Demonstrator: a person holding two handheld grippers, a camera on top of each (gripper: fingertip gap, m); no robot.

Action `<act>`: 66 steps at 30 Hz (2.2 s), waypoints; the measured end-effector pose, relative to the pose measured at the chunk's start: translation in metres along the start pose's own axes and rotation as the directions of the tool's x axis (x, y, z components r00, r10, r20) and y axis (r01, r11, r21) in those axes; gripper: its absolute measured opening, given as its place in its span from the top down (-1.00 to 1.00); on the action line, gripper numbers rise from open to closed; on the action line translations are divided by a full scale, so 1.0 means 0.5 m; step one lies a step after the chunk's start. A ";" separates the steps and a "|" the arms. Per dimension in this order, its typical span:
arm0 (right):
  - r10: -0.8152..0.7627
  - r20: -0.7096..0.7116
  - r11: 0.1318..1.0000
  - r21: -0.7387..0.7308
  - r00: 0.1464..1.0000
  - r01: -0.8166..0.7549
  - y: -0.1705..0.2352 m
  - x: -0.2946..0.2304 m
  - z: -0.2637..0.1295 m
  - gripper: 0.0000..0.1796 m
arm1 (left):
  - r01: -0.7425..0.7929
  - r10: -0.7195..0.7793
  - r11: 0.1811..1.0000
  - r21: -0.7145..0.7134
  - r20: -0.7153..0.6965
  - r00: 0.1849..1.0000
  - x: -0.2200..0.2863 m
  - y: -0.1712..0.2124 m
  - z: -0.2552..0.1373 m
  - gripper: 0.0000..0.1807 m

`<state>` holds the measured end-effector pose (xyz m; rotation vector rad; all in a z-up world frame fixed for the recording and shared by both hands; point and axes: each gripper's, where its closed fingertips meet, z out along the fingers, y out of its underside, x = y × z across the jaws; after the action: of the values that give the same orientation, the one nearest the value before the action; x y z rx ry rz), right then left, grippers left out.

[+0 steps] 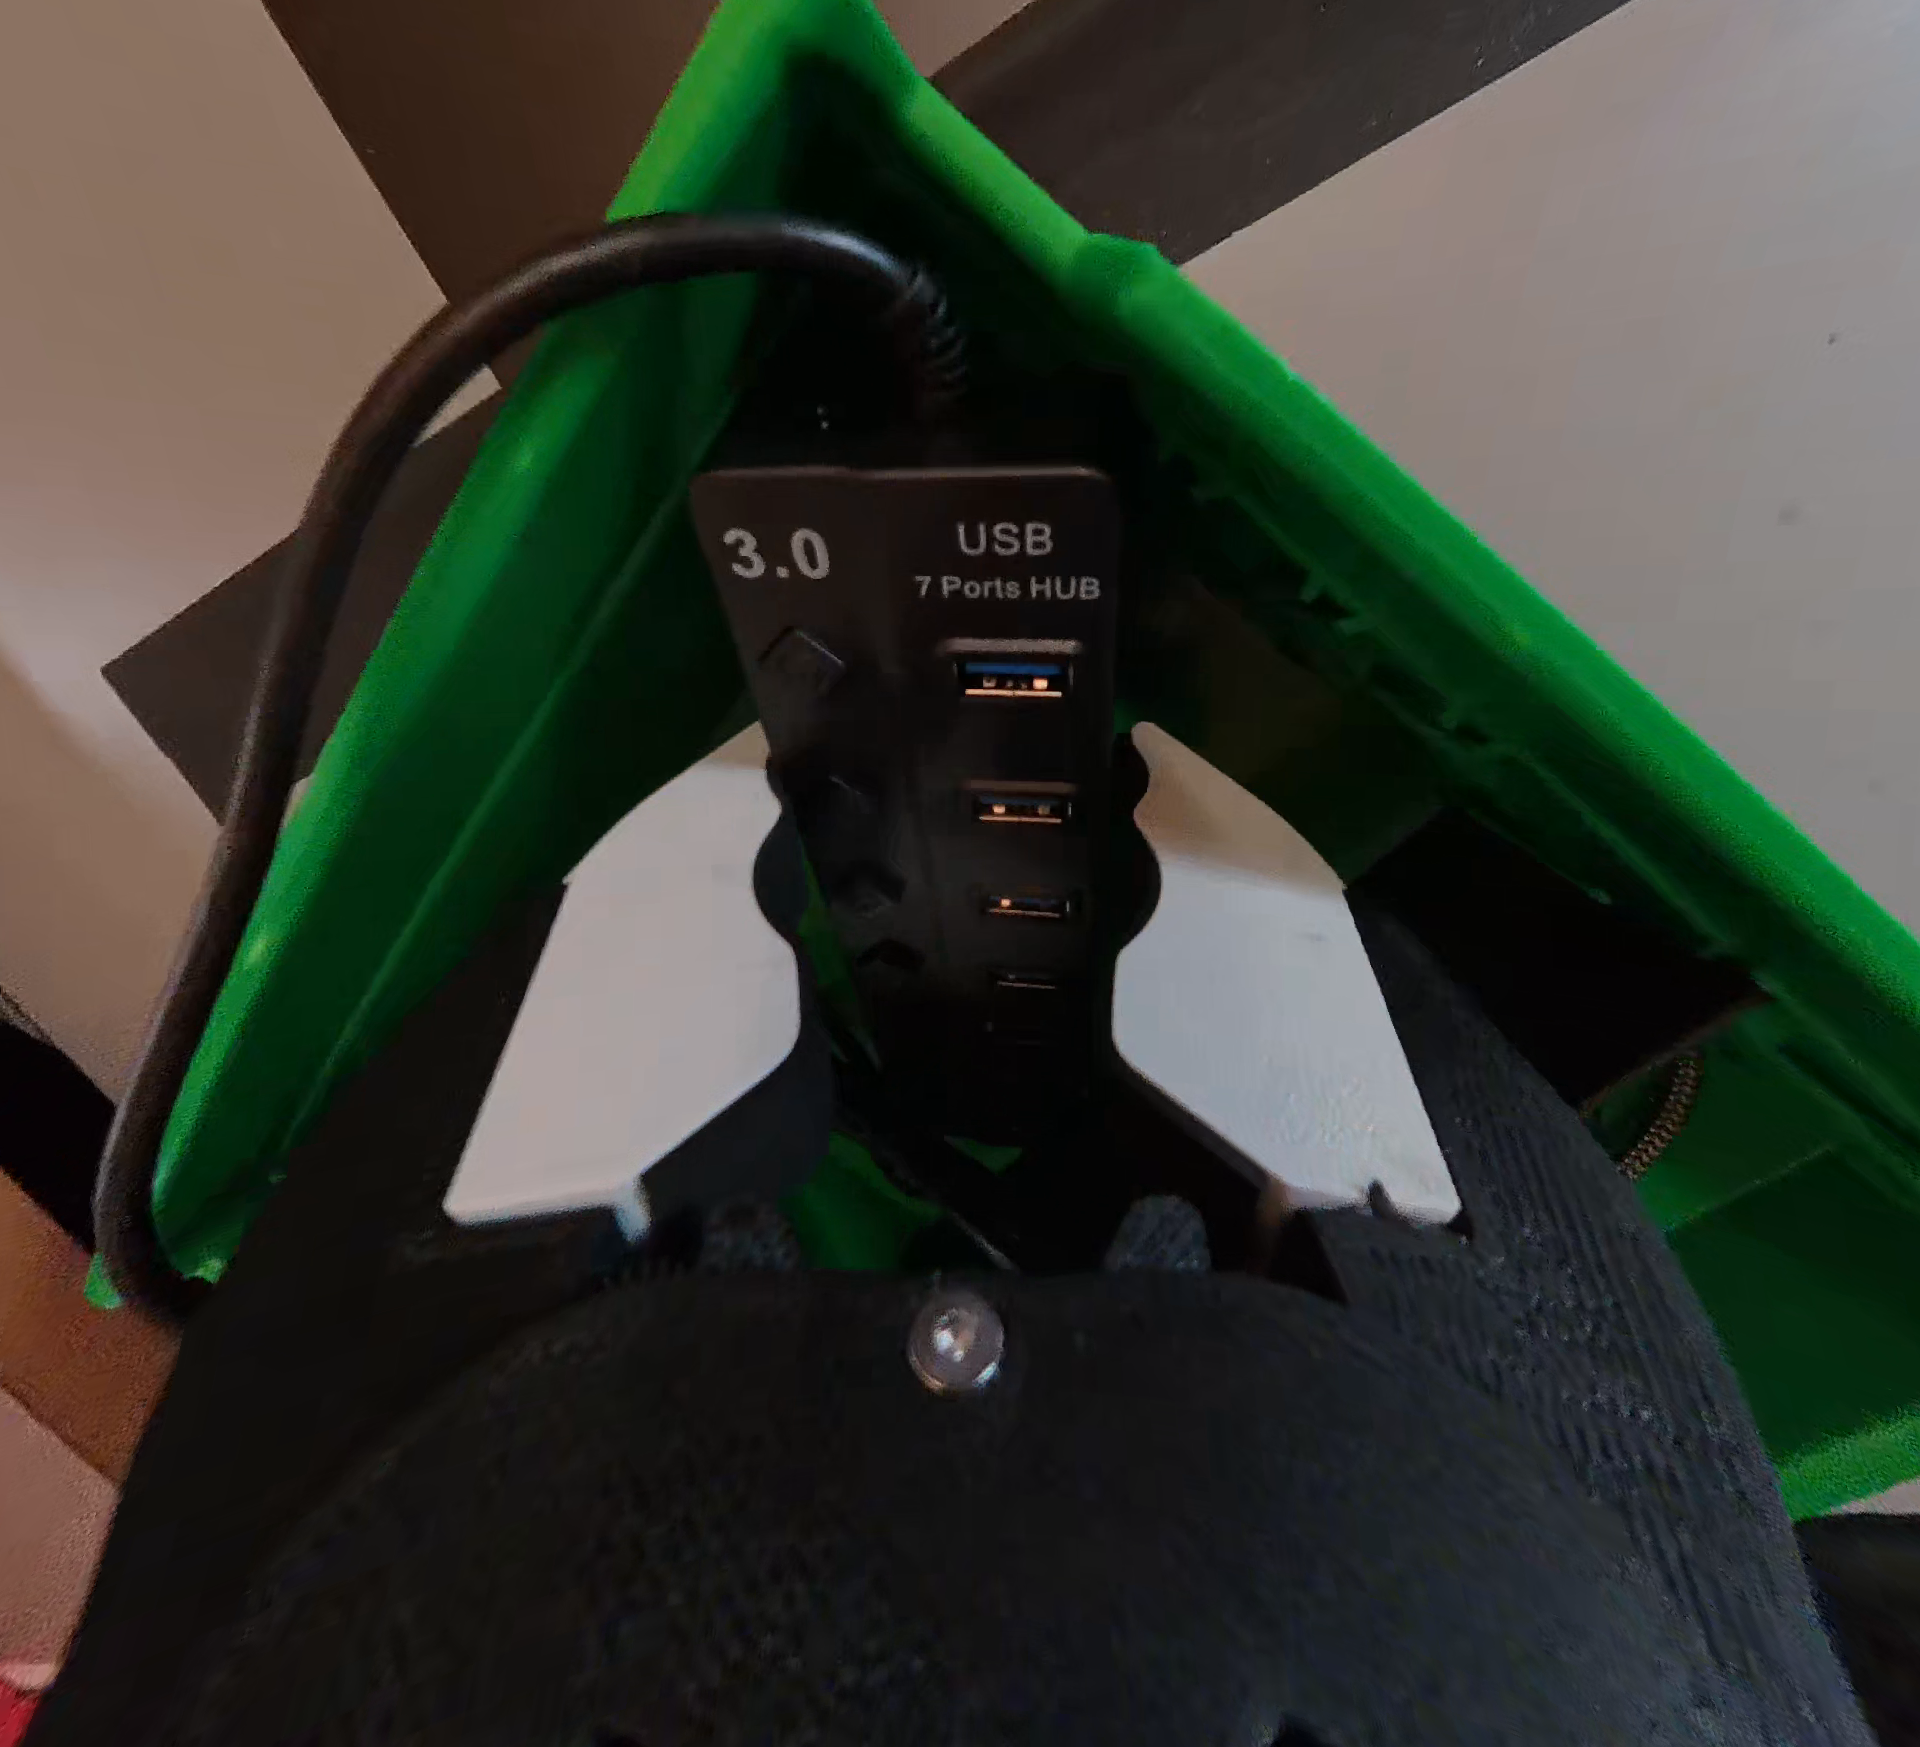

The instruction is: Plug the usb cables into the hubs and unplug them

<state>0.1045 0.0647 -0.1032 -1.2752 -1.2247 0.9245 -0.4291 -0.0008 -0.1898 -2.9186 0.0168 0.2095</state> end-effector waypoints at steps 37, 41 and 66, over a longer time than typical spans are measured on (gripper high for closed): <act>-0.115 0.164 0.993 0.014 0.980 0.114 -0.021 -0.115 0.032 0.55 | -0.590 0.833 0.529 0.610 -0.239 0.499 0.748 0.036 -0.622 0.38; -0.226 0.297 0.970 -0.020 0.928 0.243 -0.007 -0.215 0.057 0.35 | -0.639 0.884 0.463 0.614 -0.271 0.381 0.847 0.077 -0.584 0.38; -0.047 0.618 0.993 -0.060 0.785 0.106 0.017 -0.374 0.065 0.88 | -0.326 0.757 0.566 0.757 -0.320 0.570 0.861 0.080 -0.339 0.39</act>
<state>0.0429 -0.1108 -0.1413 -1.0012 -1.8339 1.2957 0.0197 -0.0746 -0.0958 -2.0369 0.9902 -0.5891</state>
